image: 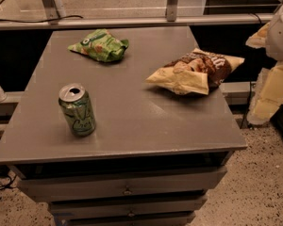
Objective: Pick brown chip bag
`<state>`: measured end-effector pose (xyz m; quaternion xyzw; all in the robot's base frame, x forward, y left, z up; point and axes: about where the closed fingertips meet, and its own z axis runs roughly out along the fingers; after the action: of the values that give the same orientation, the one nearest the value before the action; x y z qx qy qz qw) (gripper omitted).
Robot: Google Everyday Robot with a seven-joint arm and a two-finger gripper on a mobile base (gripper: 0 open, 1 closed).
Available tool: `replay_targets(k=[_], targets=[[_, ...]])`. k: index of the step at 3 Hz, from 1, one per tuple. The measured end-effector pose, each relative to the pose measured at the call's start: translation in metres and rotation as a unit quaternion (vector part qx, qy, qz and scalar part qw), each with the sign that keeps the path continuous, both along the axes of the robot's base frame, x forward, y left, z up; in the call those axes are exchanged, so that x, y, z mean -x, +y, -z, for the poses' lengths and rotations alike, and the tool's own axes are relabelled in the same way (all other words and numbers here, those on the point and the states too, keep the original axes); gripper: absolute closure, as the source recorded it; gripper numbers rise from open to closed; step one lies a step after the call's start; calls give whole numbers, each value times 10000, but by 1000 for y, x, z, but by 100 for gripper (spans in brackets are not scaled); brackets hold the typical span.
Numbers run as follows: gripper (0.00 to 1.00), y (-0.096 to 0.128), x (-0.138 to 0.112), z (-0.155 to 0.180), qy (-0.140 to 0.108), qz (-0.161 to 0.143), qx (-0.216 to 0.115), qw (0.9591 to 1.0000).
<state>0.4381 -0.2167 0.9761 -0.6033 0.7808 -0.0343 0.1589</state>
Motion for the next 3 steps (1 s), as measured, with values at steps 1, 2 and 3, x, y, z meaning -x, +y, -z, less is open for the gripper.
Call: replay_targets(k=[1,2,3], targets=[[0,0,0,-1,-18,-1,-3,10000],[0,5,-14,14,-171,-120,-198,9996],[0,16,-41,43,-382,-329,-560,9972]])
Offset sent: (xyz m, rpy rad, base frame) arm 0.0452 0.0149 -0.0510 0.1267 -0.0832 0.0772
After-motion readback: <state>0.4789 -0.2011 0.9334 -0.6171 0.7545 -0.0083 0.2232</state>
